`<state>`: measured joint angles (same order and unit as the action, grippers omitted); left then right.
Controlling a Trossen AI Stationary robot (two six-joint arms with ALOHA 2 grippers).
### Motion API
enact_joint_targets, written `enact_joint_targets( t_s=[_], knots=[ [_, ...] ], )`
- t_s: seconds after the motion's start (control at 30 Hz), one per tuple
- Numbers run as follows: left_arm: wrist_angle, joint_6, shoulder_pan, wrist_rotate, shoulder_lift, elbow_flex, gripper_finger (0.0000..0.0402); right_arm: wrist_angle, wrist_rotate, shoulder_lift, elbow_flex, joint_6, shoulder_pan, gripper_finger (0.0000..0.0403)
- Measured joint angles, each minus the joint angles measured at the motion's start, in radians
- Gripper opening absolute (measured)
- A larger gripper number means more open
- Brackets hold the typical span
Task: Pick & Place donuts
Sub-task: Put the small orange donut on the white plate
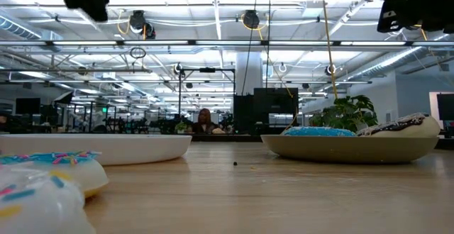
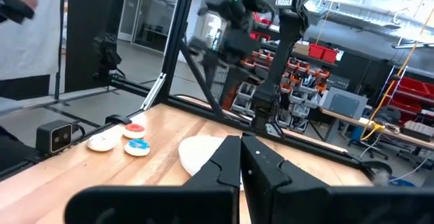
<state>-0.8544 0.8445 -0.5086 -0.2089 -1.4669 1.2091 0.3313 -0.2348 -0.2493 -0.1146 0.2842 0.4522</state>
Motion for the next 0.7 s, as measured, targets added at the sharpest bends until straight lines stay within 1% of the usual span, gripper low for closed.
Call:
enact_joint_targets(
  t_s=[0.17, 0.3, 0.43, 0.53, 0.6, 0.7],
  knots=[
    [-0.011, 0.027, -0.097, 0.000, -0.062, 0.116, 0.0161, 0.001, 0.000, 0.000, 0.000, 0.016, 0.000, 0.0000],
    [-0.018, 0.059, -0.150, 0.005, -0.165, 0.204, 0.0161, 0.005, 0.001, 0.000, 0.000, 0.016, 0.000, 0.0000],
    [-0.028, 0.047, -0.186, 0.069, -0.305, 0.284, 0.0161, 0.009, 0.001, 0.000, 0.000, 0.017, 0.000, 0.0000],
    [-0.055, 0.018, -0.204, 0.141, -0.404, 0.323, 0.0161, 0.009, 0.001, 0.000, 0.000, 0.017, 0.000, 0.0000],
    [-0.064, 0.022, -0.211, 0.184, -0.447, 0.334, 0.0161, 0.008, 0.001, 0.000, 0.000, 0.013, 0.000, 0.0000],
    [-0.063, 0.047, -0.216, 0.223, -0.481, 0.335, 0.0161, 0.009, 0.001, 0.000, -0.001, 0.002, 0.000, 0.0000]
  ],
)
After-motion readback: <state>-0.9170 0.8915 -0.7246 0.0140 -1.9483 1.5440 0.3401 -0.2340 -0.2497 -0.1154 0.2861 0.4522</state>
